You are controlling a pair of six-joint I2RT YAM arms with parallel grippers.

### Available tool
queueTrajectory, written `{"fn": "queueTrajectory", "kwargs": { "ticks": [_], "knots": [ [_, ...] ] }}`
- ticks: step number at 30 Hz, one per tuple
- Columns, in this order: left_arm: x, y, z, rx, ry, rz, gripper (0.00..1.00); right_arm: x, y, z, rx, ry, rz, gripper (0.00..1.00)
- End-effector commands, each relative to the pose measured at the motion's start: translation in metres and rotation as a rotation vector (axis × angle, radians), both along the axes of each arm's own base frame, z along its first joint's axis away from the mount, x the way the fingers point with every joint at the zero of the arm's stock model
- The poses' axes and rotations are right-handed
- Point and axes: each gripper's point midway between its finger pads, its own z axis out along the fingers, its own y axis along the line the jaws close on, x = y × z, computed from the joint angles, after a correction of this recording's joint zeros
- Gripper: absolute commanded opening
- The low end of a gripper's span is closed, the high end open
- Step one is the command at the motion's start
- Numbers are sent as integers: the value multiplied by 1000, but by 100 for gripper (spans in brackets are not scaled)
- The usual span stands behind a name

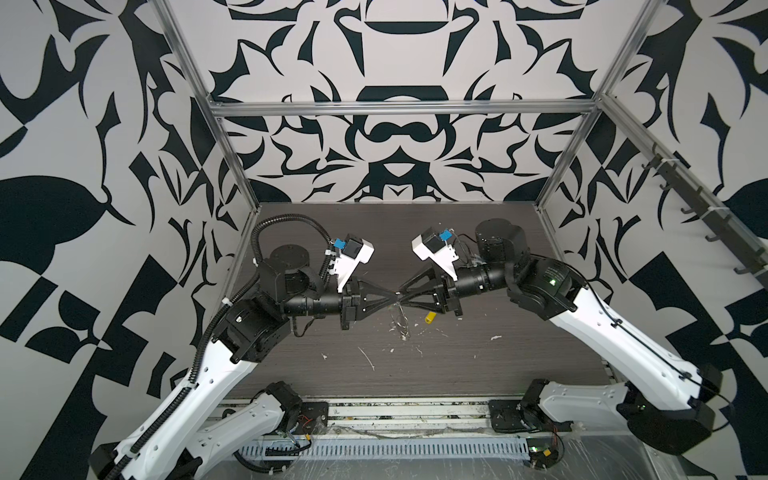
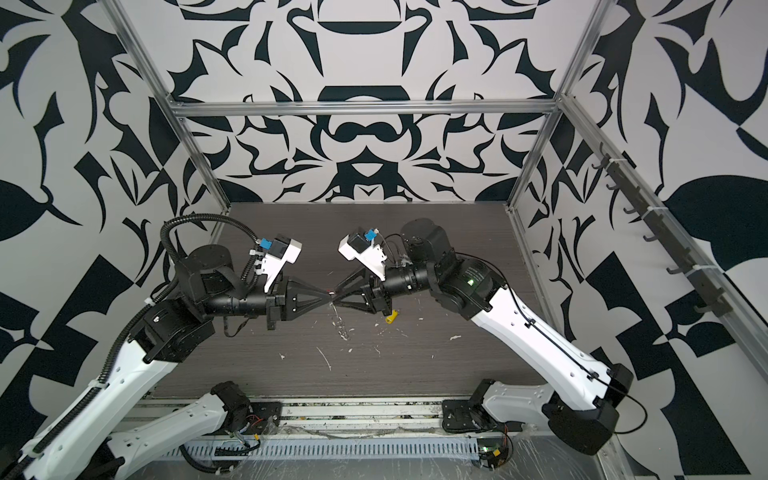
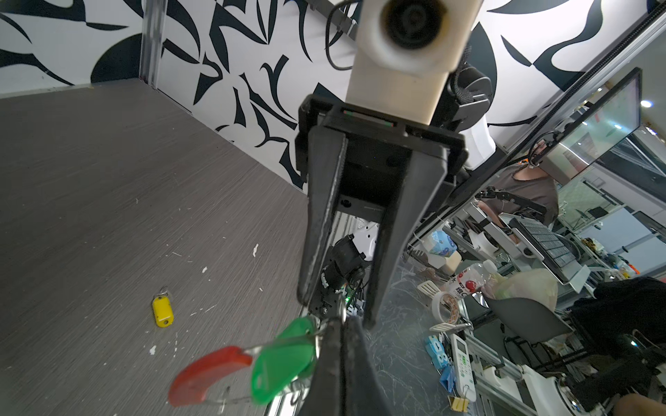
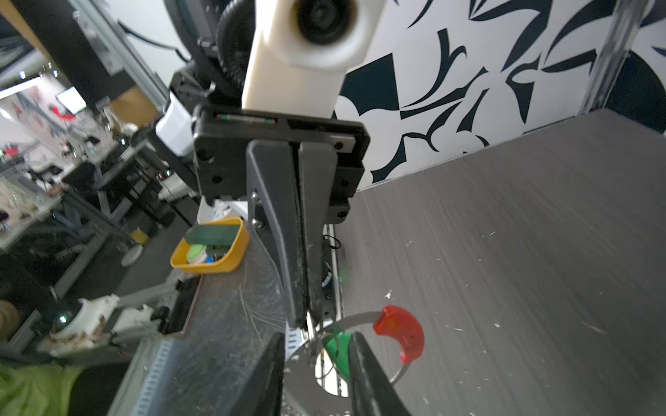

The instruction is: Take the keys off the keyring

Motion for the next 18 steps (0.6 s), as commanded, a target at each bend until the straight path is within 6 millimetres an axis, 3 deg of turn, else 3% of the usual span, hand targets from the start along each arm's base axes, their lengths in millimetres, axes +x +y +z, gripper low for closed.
{"fn": "queueTrajectory", "kwargs": {
  "ticks": [1, 10, 18],
  "knots": [
    [-1, 6, 15, -64, -69, 34, 0, 4, -12, 30, 107, -126, -92, 44],
    [-7, 11, 26, -177, -129, 38, 0, 20, -18, 22, 210, -153, -225, 50],
    [-5, 12, 26, -208, -145, 56, 0, 10, -14, 34, 313, -143, -159, 51]
  ]
}}
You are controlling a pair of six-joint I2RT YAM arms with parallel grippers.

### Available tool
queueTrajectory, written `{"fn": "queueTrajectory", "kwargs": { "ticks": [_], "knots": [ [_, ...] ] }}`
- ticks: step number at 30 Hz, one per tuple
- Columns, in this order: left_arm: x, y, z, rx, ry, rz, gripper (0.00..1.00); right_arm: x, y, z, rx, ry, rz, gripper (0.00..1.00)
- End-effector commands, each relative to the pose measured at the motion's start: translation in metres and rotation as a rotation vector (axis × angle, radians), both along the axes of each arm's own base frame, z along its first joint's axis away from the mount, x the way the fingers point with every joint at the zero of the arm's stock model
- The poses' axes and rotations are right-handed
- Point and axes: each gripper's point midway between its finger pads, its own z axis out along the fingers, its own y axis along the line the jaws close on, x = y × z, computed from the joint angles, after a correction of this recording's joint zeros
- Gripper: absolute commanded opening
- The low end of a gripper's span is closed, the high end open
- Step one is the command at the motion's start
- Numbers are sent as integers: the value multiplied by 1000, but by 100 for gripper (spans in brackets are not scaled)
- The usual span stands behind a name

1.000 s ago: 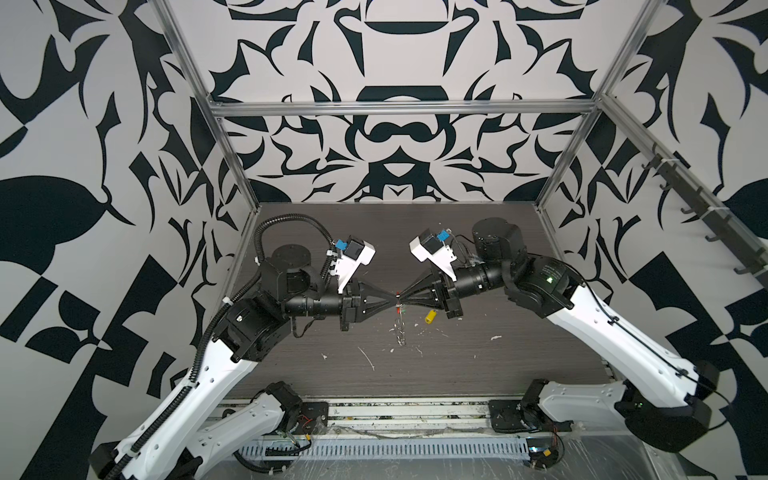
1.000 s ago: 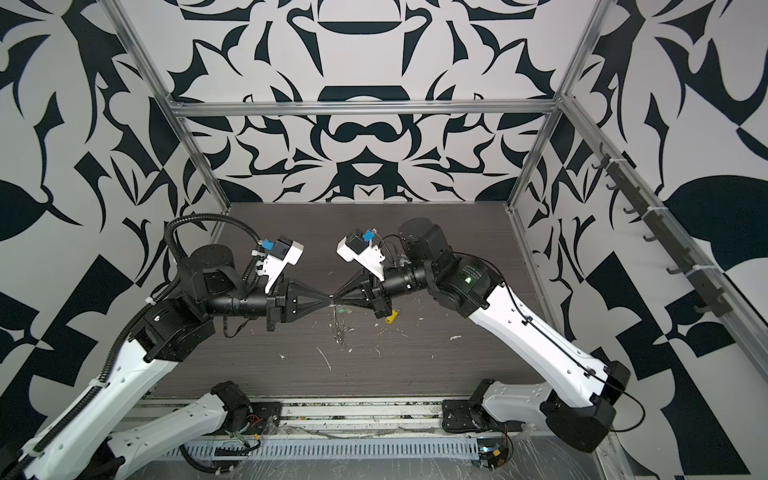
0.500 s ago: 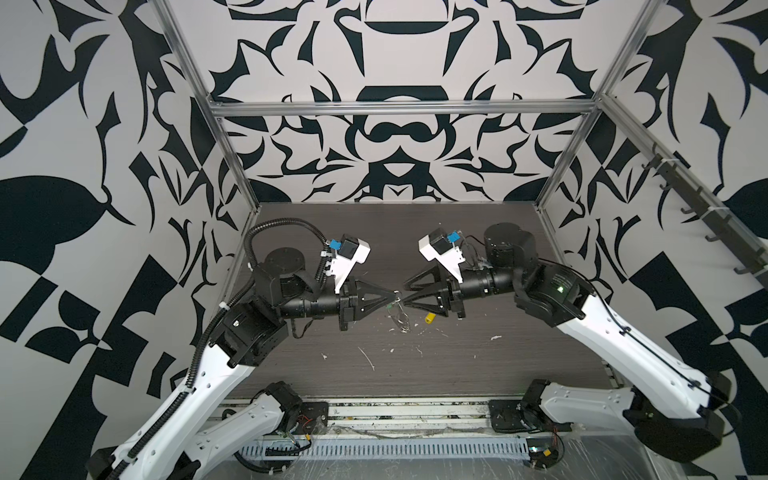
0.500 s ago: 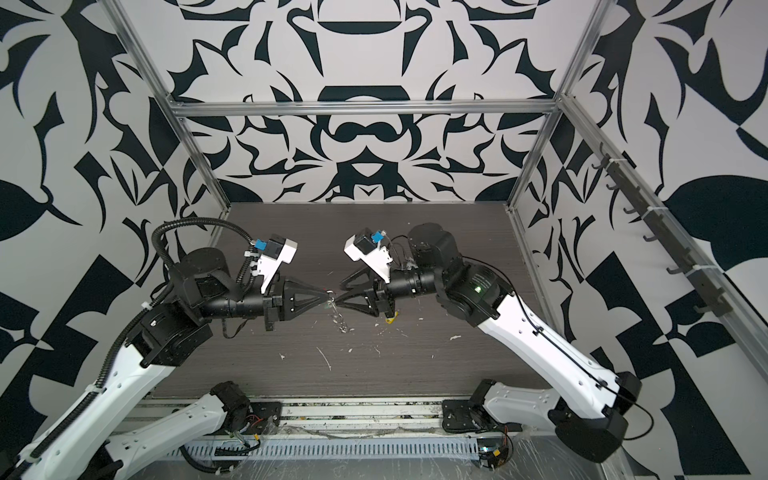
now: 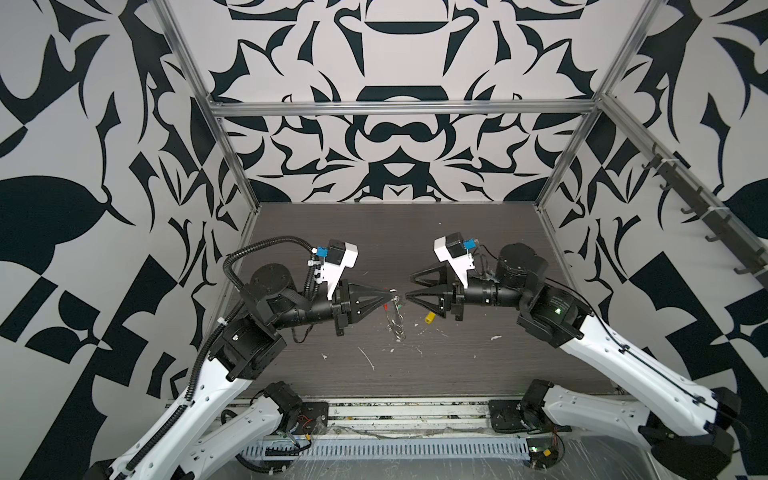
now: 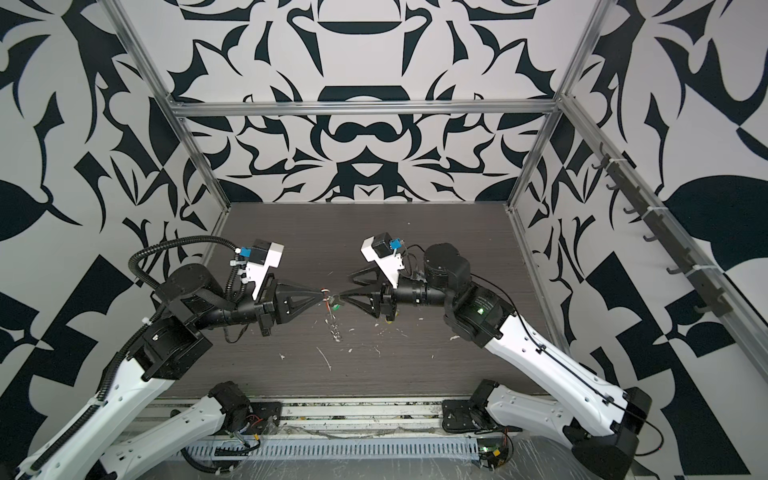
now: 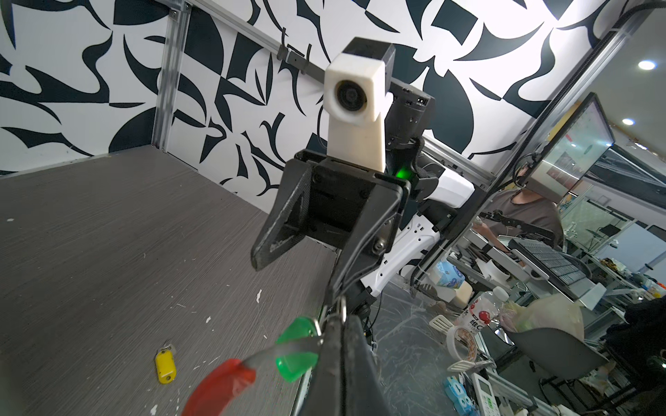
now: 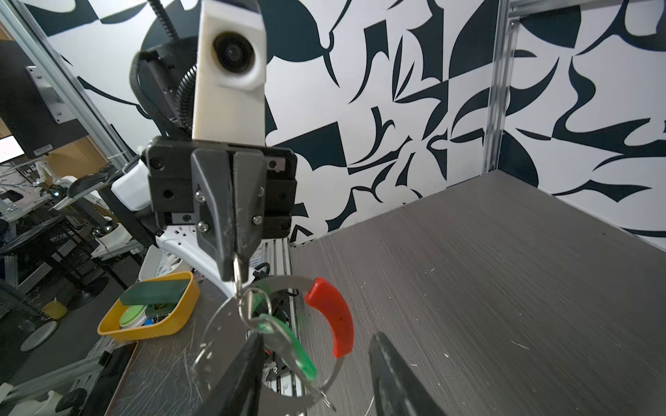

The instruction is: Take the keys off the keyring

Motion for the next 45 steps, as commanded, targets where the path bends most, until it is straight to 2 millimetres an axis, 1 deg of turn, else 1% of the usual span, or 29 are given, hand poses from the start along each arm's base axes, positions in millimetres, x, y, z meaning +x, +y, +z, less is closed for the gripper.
{"fn": "queueTrajectory", "kwargs": {
  "ticks": [1, 5, 7, 11, 15, 19, 22, 29, 37, 45],
  "knots": [
    [-2, 4, 14, -66, -55, 14, 0, -8, -1, 38, 140, -71, 26, 51],
    [1, 5, 15, -96, -69, 31, 0, -9, 0, 46, 187, -67, 29, 50],
    [3, 4, 14, -95, -65, 41, 0, -12, 1, 52, 216, -66, 46, 49],
    [6, 4, 14, -112, -66, 50, 0, -17, 8, 58, 245, -56, 74, 48],
    [8, 5, 13, -113, -63, 65, 0, -22, 18, 54, 233, -40, 102, 44],
    [8, 6, 12, -114, -62, 70, 0, -23, 23, 50, 222, -34, 108, 41],
    [7, 6, 12, -115, -64, 71, 0, -21, 24, 48, 218, -36, 96, 36],
    [8, 6, 10, -111, -59, 71, 0, -20, 20, 51, 222, -48, 77, 31],
    [9, 5, 9, -107, -53, 71, 0, -20, 19, 50, 212, -56, 67, 22],
    [11, 4, 8, -102, -49, 74, 0, -24, 20, 48, 198, -48, 98, 12]
  ]
}}
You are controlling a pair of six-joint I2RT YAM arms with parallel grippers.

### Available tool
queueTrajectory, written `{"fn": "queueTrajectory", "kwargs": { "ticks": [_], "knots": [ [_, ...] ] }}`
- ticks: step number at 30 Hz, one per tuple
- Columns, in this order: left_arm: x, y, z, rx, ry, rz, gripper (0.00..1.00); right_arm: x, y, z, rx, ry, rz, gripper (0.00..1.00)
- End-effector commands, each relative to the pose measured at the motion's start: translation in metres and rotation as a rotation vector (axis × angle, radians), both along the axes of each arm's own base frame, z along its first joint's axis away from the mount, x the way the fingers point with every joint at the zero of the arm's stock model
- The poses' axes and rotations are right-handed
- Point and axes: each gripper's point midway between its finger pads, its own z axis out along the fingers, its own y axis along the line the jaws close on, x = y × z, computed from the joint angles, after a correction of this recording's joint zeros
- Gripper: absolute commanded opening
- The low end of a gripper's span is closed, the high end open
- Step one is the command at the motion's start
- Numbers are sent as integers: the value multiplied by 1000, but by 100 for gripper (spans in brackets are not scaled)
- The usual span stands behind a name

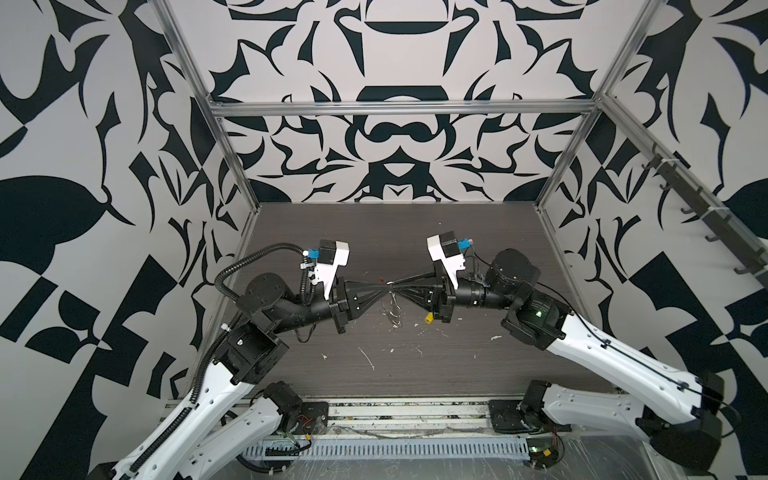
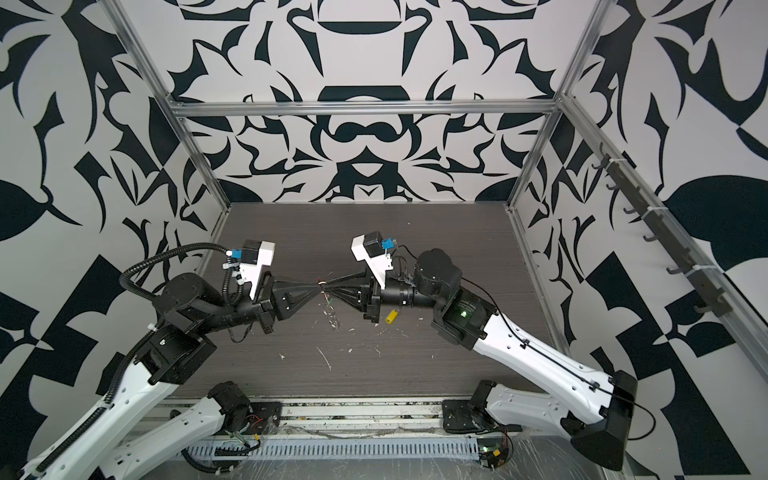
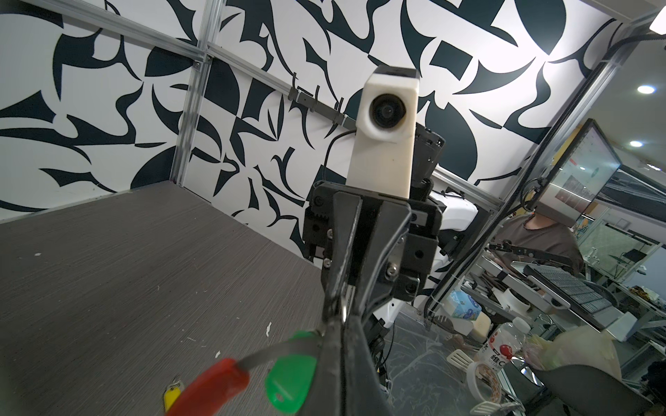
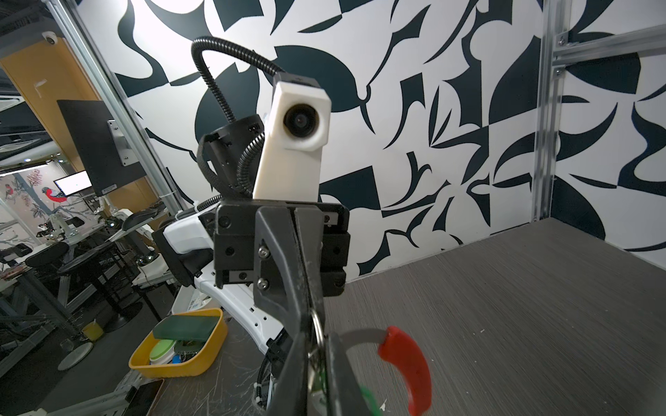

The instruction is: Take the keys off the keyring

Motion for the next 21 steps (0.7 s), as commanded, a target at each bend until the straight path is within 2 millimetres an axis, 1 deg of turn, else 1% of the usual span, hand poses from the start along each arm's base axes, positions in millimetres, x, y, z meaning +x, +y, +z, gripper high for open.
{"fn": "queueTrajectory", "kwargs": {
  "ticks": [1, 5, 8, 16, 17, 18, 19, 21],
  "knots": [
    [1, 0, 1, -14, -7, 5, 0, -10, -7, 26, 57, -53, 22, 10],
    [3, -1, 0, -10, -1, 8, 0, -10, -7, 26, 55, -57, 21, 6],
    [3, -1, -2, -6, 4, 10, 0, -10, -8, 25, 49, -61, 19, 0],
    [3, 0, 0, 0, 17, 13, 0, -11, -8, 22, 36, -65, 20, 0],
    [2, 1, 1, 0, 17, 13, 8, -12, -9, 22, 36, -66, 21, 0],
    [1, 1, 1, 1, 19, 14, 17, -12, -9, 22, 35, -67, 20, 0],
    [0, 2, 1, 2, 20, 14, 24, -12, -11, 22, 35, -68, 20, 0],
    [-2, 4, 1, 5, 23, 12, 32, -11, -12, 22, 31, -66, 23, 0]
  ]
}}
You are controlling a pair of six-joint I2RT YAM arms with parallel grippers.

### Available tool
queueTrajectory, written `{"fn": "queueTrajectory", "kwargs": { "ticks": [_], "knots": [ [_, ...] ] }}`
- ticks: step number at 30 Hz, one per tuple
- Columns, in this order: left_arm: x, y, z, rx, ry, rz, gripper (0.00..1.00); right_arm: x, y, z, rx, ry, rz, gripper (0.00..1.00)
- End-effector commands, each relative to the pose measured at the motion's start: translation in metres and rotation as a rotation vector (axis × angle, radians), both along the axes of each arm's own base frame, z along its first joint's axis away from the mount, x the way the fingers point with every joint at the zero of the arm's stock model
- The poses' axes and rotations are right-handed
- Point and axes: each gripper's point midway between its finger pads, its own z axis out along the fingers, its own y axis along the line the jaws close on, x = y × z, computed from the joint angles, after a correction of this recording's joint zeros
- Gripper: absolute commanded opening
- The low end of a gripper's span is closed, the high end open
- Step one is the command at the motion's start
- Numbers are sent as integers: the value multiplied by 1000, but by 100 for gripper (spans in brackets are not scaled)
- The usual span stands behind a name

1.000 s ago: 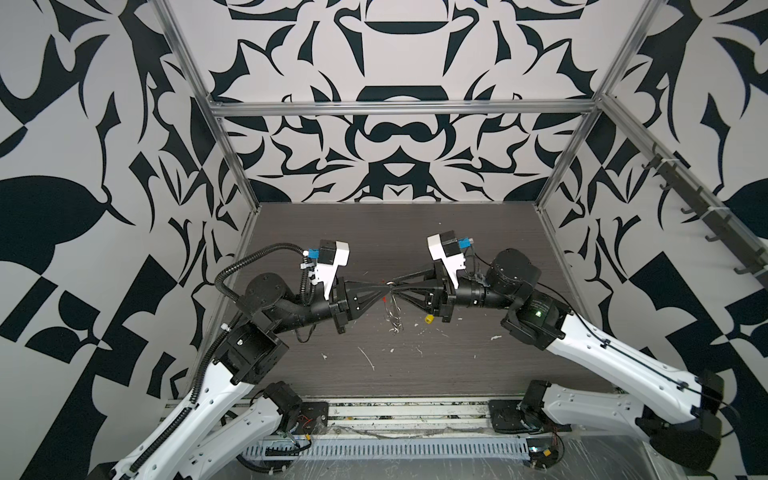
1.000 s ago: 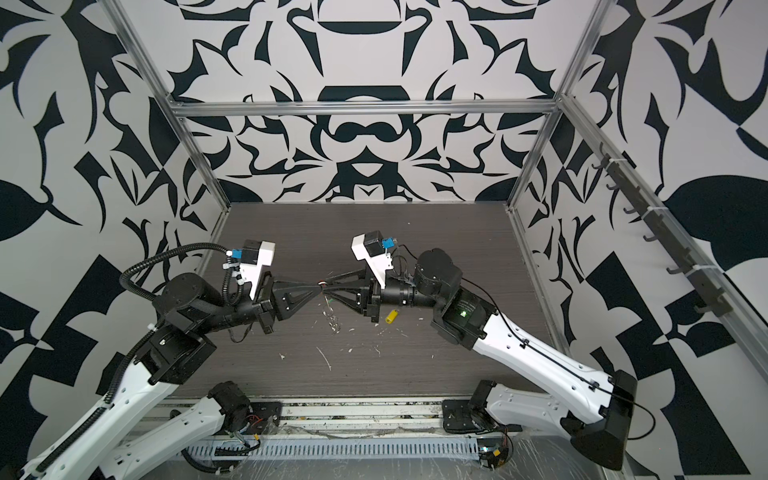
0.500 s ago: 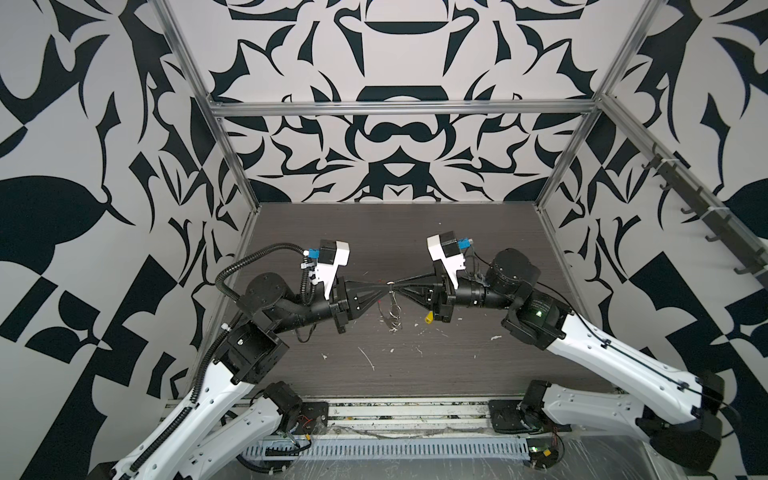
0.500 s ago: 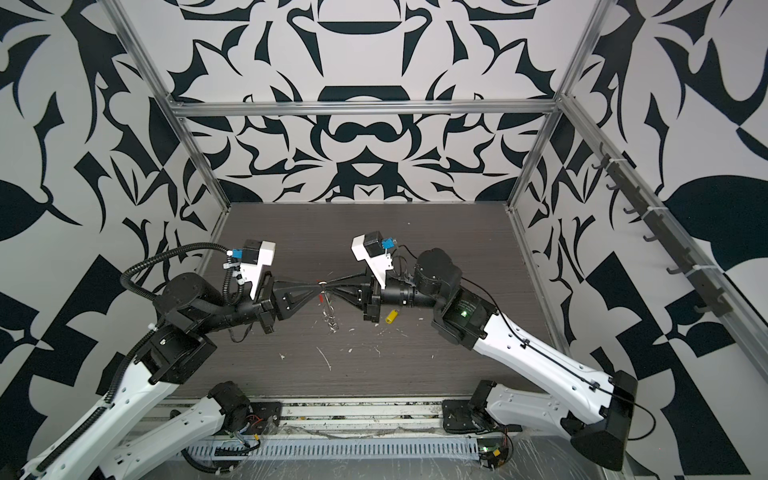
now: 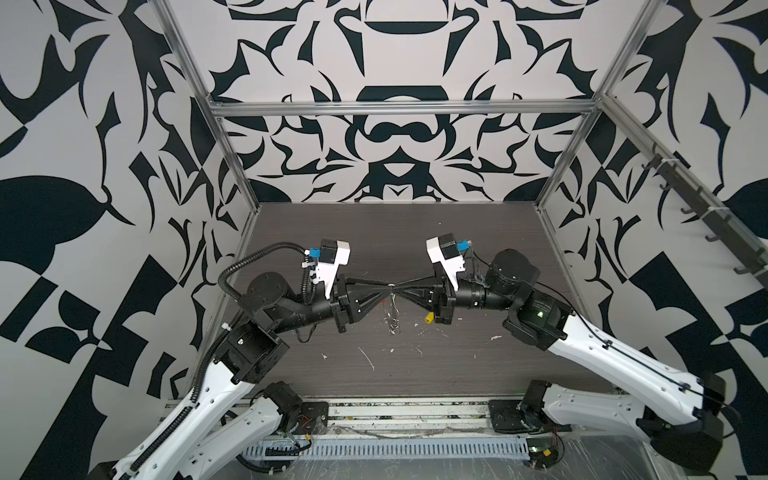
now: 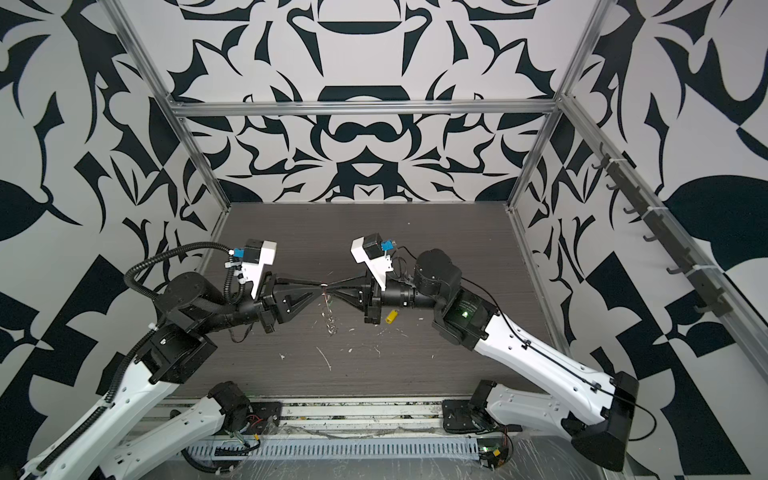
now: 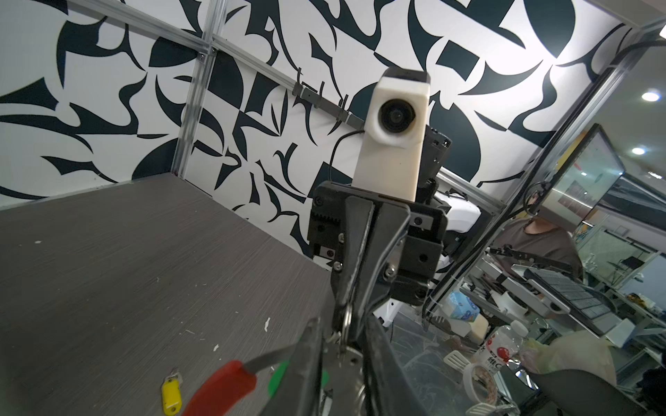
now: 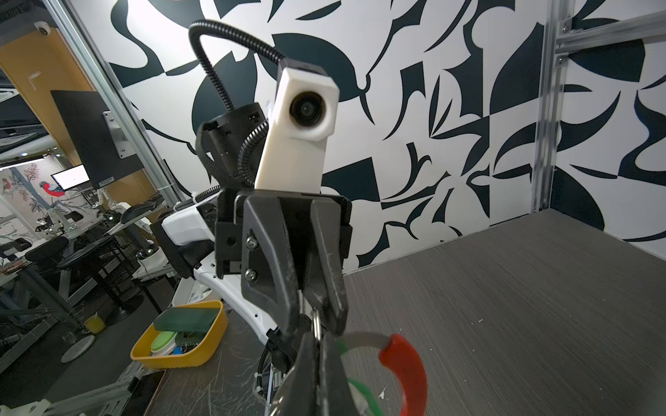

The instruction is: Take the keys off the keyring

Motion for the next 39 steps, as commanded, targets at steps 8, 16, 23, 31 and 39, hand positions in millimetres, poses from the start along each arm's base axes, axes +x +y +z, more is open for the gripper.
{"fn": "queueTrajectory", "kwargs": {
  "ticks": [8, 16, 23, 31, 39],
  "knots": [
    [-13, 7, -2, 71, 35, -19, 40, -2, -16, 25, 25, -6, 90, 0],
    [-16, 2, -5, 187, 88, -68, 37, -8, -17, 18, -54, 7, 154, 0],
    [-14, -4, -6, 236, 127, -101, 30, -10, -16, 18, -76, 10, 175, 0],
    [-16, -9, -2, 220, 140, -141, 23, -7, -15, 15, -84, 15, 161, 0],
    [-16, -14, -2, 212, 164, -175, 15, -5, -14, 13, -90, 21, 159, 0]
  ]
}}
